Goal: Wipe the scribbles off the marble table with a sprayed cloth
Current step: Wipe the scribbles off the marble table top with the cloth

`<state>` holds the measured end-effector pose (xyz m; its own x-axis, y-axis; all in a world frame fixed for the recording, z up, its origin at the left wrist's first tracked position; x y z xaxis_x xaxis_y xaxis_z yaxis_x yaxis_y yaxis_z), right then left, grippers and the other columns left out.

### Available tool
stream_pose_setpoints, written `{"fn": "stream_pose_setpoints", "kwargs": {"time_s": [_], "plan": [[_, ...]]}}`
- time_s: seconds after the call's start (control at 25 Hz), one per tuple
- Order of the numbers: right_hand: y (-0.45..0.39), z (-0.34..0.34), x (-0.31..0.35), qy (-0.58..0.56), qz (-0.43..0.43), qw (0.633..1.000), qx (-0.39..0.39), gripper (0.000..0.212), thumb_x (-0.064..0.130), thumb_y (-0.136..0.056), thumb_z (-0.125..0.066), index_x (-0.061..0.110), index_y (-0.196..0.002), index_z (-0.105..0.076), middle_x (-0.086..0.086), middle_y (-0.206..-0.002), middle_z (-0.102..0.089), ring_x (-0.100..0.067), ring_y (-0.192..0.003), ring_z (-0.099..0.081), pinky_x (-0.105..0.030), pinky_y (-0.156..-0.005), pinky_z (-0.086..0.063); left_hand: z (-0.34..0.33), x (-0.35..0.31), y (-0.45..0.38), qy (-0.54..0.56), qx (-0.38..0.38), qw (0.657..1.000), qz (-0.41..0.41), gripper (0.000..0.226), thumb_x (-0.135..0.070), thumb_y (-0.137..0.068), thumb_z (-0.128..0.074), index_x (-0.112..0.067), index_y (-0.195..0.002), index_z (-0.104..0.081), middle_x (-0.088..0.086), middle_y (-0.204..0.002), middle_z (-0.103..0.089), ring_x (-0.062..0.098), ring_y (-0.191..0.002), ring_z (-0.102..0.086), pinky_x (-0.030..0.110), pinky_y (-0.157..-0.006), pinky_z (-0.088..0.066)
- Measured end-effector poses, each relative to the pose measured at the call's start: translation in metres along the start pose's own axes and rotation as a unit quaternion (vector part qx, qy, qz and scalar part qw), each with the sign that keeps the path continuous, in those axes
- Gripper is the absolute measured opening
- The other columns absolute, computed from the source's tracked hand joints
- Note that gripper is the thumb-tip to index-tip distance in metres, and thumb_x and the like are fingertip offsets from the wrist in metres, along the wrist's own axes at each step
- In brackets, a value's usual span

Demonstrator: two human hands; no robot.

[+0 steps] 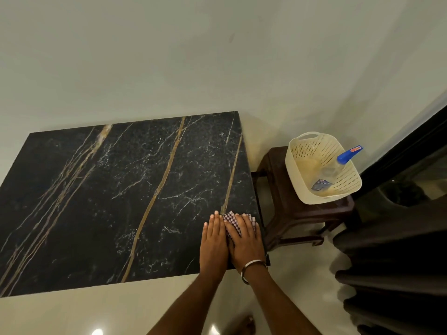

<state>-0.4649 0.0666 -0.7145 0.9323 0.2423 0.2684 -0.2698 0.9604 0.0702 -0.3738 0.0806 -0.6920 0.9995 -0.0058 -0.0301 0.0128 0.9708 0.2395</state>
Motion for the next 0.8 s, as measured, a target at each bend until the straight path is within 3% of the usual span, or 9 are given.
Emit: {"fn": "stream_pose_setpoints", "kwargs": {"time_s": [0.12, 0.28, 0.36, 0.44, 0.48, 0.56, 0.68, 0.72, 0.8], "plan": [[-0.003, 0.004, -0.012, -0.003, 0.007, 1.0, 0.002, 0.047, 0.037, -0.092, -0.039, 0.034, -0.139, -0.043, -0.002, -0.147, -0.043, -0.026, -0.139, -0.034, -0.048, -0.111, -0.023, -0.002, -0.011, -0.005, 0.004, -0.008, 1.0, 0.014, 0.08, -0.043, -0.095, -0.05, -0.008, -0.152, -0.006, 0.017, -0.159, 0.002, 0.03, -0.148, 0.002, 0.044, -0.117, 0.004], [-0.008, 0.014, -0.024, -0.042, -0.014, 0.999, 0.004, 0.045, 0.037, -0.089, -0.038, 0.032, -0.133, -0.049, -0.004, -0.141, -0.048, -0.027, -0.134, -0.038, -0.048, -0.104, -0.04, 0.0, -0.025, -0.015, 0.027, 0.012, 0.999, -0.027, 0.08, -0.039, -0.072, -0.079, -0.009, -0.139, -0.047, 0.016, -0.147, -0.042, 0.031, -0.137, -0.038, 0.045, -0.111, -0.027], [-0.015, 0.019, -0.037, -0.074, -0.031, 0.997, -0.005, 0.043, 0.031, -0.088, -0.046, 0.03, -0.131, -0.051, -0.005, -0.139, -0.05, -0.028, -0.133, -0.04, -0.047, -0.1, -0.045, 0.004, -0.031, -0.021, 0.069, 0.021, 0.996, -0.052, 0.081, -0.039, -0.077, -0.074, -0.012, -0.144, -0.038, 0.015, -0.153, -0.032, 0.029, -0.141, -0.03, 0.045, -0.113, -0.021], [-0.023, 0.025, -0.062, -0.118, -0.076, 0.99, -0.032, 0.05, 0.016, -0.084, -0.057, 0.026, -0.132, -0.052, -0.007, -0.139, -0.049, -0.029, -0.131, -0.044, -0.047, -0.102, -0.044, 0.007, -0.042, -0.025, 0.053, 0.006, 0.995, -0.085, 0.077, -0.037, -0.092, -0.057, -0.015, -0.149, -0.01, 0.01, -0.158, 0.0, 0.024, -0.147, -0.004, 0.043, -0.115, 0.001], [-0.025, 0.029, -0.077, -0.15, -0.109, 0.981, -0.057, 0.051, 0.009, -0.082, -0.059, 0.023, -0.131, -0.053, -0.008, -0.137, -0.05, -0.03, -0.128, -0.047, -0.047, -0.102, -0.044, 0.009, -0.047, -0.028, 0.057, 0.007, 0.994, -0.095, 0.076, -0.035, -0.094, -0.053, -0.015, -0.148, -0.004, 0.009, -0.156, 0.007, 0.023, -0.147, -0.001, 0.042, -0.114, 0.007], [-0.022, 0.038, -0.107, -0.245, -0.185, 0.947, -0.094, 0.05, -0.002, -0.081, -0.058, 0.015, -0.128, -0.057, -0.012, -0.13, -0.053, -0.032, -0.12, -0.053, -0.041, -0.1, -0.045, 0.011, -0.052, -0.034, 0.082, 0.013, 0.992, -0.092, 0.075, -0.035, -0.091, -0.058, -0.013, -0.148, -0.015, 0.01, -0.157, -0.004, 0.024, -0.147, -0.012, 0.04, -0.118, 0.007], [-0.023, 0.063, -0.131, -0.343, -0.244, 0.9, -0.114, 0.049, -0.01, -0.081, -0.056, 0.008, -0.126, -0.058, -0.015, -0.126, -0.054, -0.028, -0.117, -0.054, -0.027, -0.097, -0.04, 0.023, -0.078, -0.046, 0.11, 0.011, 0.983, -0.143, 0.072, -0.034, -0.098, -0.044, -0.014, -0.153, -0.002, 0.006, -0.158, 0.013, 0.018, -0.145, 0.013, 0.035, -0.114, 0.02], [-0.027, 0.07, -0.133, -0.353, -0.246, 0.895, -0.114, 0.048, -0.009, -0.081, -0.056, 0.009, -0.126, -0.058, -0.014, -0.126, -0.056, -0.025, -0.117, -0.053, -0.025, -0.097, -0.038, 0.028, -0.085, -0.052, 0.125, 0.025, 0.98, -0.154, 0.073, -0.033, -0.098, -0.044, -0.015, -0.153, 0.0, 0.005, -0.158, 0.015, 0.016, -0.144, 0.017, 0.034, -0.113, 0.018], [-0.036, 0.082, -0.133, -0.368, -0.245, 0.89, -0.108, 0.047, -0.004, -0.083, -0.056, 0.014, -0.126, -0.057, -0.009, -0.128, -0.057, -0.019, -0.119, -0.051, -0.022, -0.097, -0.037, 0.045, -0.099, -0.061, 0.194, 0.011, 0.968, -0.157, 0.074, -0.035, -0.095, -0.051, -0.016, -0.154, -0.009, 0.003, -0.162, 0.001, 0.015, -0.148, 0.005, 0.031, -0.117, 0.007]]}}
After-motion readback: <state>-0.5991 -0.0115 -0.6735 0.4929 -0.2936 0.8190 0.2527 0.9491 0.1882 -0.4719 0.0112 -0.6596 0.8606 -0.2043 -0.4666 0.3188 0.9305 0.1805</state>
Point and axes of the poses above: each hand's wrist, its own y-axis away from the middle knuckle, its own z-axis out of the back of the hand, x = y × z, the point moved 6 cm from there along -y, towards the middle knuckle
